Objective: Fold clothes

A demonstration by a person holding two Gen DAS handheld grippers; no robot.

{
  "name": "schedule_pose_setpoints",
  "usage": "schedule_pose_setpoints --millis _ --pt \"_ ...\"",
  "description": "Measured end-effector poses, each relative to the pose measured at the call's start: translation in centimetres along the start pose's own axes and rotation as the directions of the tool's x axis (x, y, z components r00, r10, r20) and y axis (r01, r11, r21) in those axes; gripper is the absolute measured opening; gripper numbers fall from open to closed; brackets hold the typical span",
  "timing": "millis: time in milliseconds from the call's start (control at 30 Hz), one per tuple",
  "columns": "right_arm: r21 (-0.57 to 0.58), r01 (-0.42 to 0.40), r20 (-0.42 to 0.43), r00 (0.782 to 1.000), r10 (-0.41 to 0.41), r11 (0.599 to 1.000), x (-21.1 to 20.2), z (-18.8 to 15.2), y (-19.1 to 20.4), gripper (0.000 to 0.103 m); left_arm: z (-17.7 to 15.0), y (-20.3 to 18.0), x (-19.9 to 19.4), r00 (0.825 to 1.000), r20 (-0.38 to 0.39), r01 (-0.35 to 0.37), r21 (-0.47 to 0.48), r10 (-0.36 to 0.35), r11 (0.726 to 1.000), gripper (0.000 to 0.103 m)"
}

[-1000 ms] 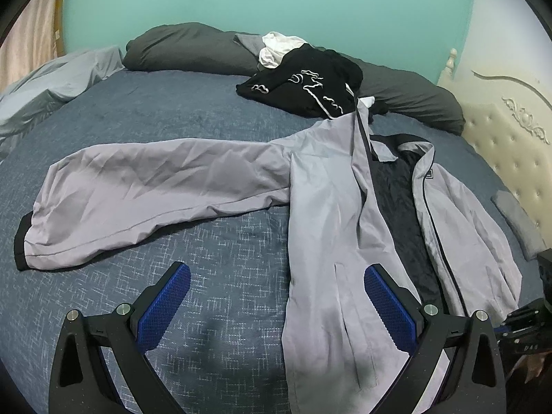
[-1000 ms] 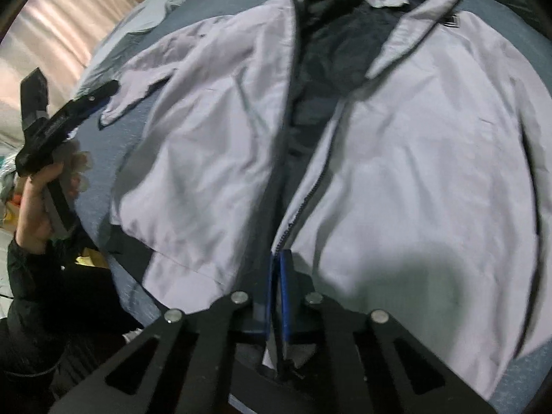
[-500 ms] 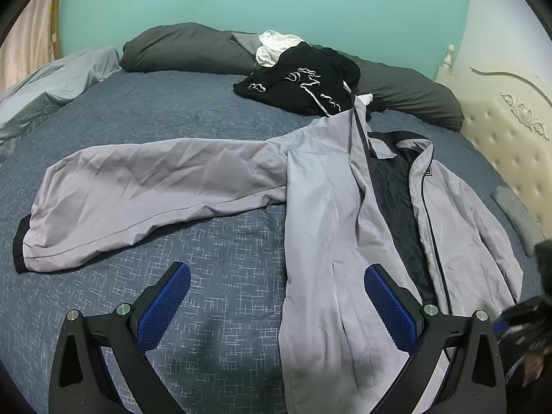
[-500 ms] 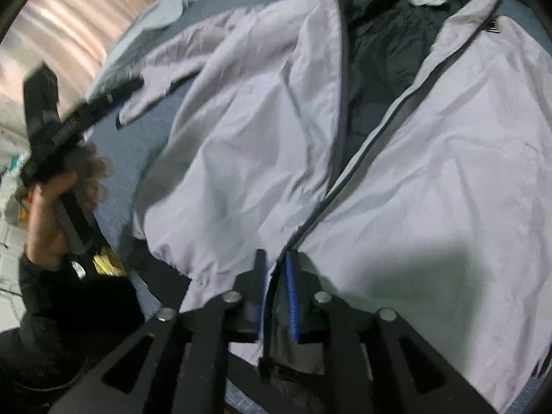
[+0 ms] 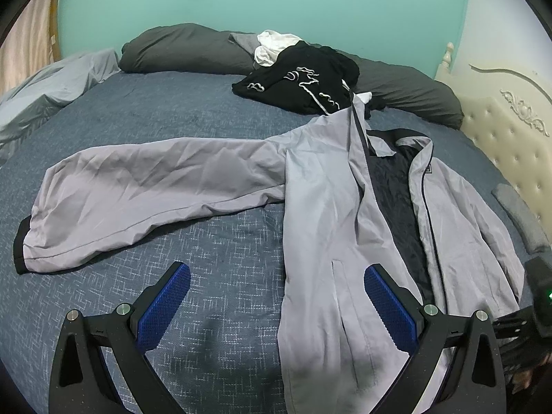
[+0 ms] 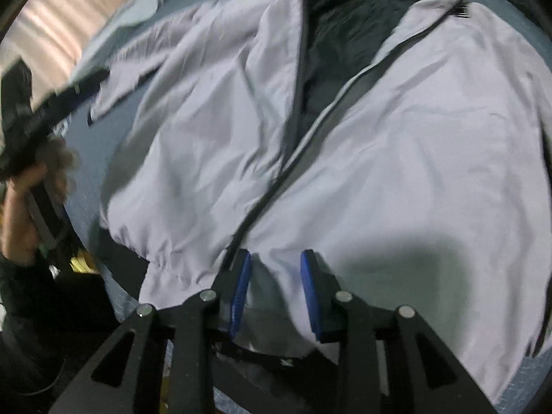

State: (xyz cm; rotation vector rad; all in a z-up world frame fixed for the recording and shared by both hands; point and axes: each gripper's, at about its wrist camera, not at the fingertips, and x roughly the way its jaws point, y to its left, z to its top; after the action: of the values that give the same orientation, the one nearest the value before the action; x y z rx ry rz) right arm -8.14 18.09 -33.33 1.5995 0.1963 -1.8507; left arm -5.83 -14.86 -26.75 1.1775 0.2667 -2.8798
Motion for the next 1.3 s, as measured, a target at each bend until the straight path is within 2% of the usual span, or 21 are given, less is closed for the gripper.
schedule_pose_setpoints --millis 167,267,367,500,633,767,867,933,1000,1167,1300 --pt "-0.027 0.031 -0.02 0.999 -0.032 0.999 1.0 0.5 1.1 0.03 -0.1 0.1 0.3 1.0 -0.008 -0.001 0.003 0.001 1.0 0.103" --pt "0.002 0.021 0.029 0.999 -0.021 1.0 -1.2 0.3 0.0 0.03 -0.1 0.1 0.4 1.0 -0.01 -0.002 0.006 0.002 1.0 0.103" --pt "0.083 0.005 0.123 0.992 -0.015 0.997 -4.8 -0.6 -3.1 0.03 -0.1 0.0 0.4 1.0 -0.006 -0.003 0.007 0.003 1.0 0.103" --pt "0.234 0.069 0.222 0.967 -0.123 0.97 -10.3 -2.6 -9.9 0.034 -0.2 -0.2 0.5 1.0 -0.004 -0.005 0.013 0.005 1.0 0.103" --pt "0.426 0.127 0.261 0.931 -0.256 0.896 -14.9 -5.5 -17.4 0.041 -0.3 -0.6 0.7 1.0 -0.007 -0.006 0.024 0.006 1.0 0.103" --pt "0.601 0.168 0.253 0.887 -0.386 0.781 -18.3 -9.7 -24.1 0.041 -0.3 -1.1 1.0 1.0 -0.011 -0.008 0.033 0.008 0.999 0.103" --pt "0.691 0.197 0.201 0.871 -0.448 0.695 -19.0 -12.8 -27.7 0.041 -0.2 -1.4 1.2 1.0 -0.012 -0.009 0.039 0.01 0.999 0.103" --pt "0.73 0.201 0.164 0.877 -0.452 0.653 -18.7 -15.2 -29.5 0.041 -0.2 -1.7 1.3 1.0 -0.011 -0.009 0.043 0.01 0.999 0.103" --pt "0.751 0.189 0.142 0.89 -0.433 0.633 -17.9 -16.3 -30.6 0.041 -0.2 -1.9 1.4 1.0 -0.012 -0.009 0.048 0.01 0.999 0.103" --pt "0.761 0.119 0.162 0.916 -0.366 0.637 -15.8 -16.5 -31.5 0.041 -0.1 -2.5 2.0 1.0 -0.022 -0.003 0.057 0.004 0.998 0.103" --pt "0.75 0.106 0.173 0.922 -0.347 0.653 -14.7 -15.6 -31.7 0.045 -0.1 -2.8 2.3 1.0 -0.03 0.001 0.07 0.001 0.998 0.103"
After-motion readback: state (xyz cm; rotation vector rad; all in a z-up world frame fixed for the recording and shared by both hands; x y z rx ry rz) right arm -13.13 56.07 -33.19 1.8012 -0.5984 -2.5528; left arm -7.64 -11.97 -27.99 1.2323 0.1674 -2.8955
